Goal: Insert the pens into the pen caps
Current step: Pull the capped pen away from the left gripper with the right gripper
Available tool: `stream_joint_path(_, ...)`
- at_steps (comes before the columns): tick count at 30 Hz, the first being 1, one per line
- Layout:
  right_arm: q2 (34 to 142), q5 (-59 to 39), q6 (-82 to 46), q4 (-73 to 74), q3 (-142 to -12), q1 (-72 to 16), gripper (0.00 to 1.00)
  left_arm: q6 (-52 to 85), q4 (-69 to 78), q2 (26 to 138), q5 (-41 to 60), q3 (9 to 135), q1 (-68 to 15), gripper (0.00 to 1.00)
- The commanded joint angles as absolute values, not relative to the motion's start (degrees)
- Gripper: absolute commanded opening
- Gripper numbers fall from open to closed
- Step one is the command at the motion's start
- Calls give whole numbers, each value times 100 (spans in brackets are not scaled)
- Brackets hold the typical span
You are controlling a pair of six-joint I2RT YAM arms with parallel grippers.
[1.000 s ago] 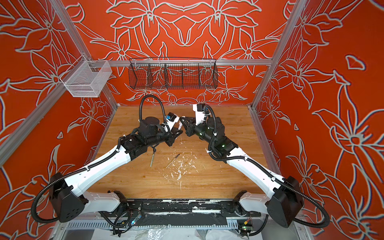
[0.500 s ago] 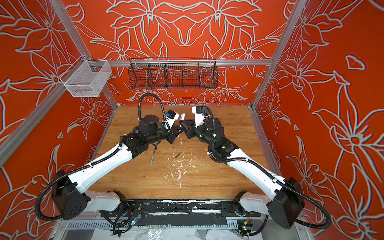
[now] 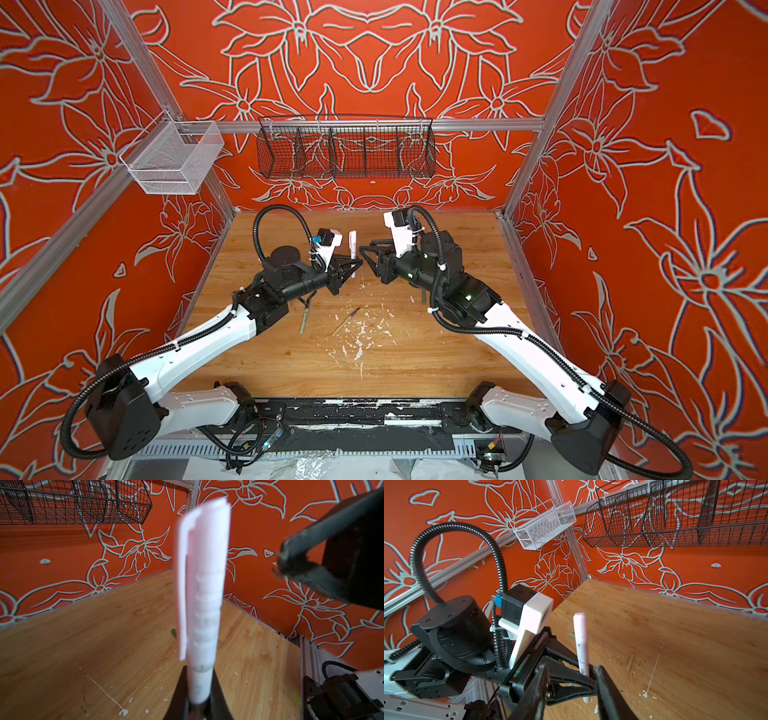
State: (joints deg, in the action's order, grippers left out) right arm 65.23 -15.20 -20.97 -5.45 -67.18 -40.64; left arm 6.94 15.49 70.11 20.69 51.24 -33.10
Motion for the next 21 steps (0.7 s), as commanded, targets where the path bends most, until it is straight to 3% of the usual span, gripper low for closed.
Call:
stream_joint_path(1,6848,-1889,-2054,-653,-6900,-4111,37,879,1893,6833,2268,5106,-3322,0)
stream_joint_path(9,7351,-2152,-2130,-476,-7058,-4157,29,976,1950,6753,2276,5010,-3322,0)
stream_joint_path(19,7479,-2163,-2289,-250,-7088,-4192,8,1120,2074,6751,2415,4962,-3322,0)
stream_joint_path(21,7440,-2028,-2373,-170,-7075,-4192,6,1157,2146,6723,2371,4901,-3322,15)
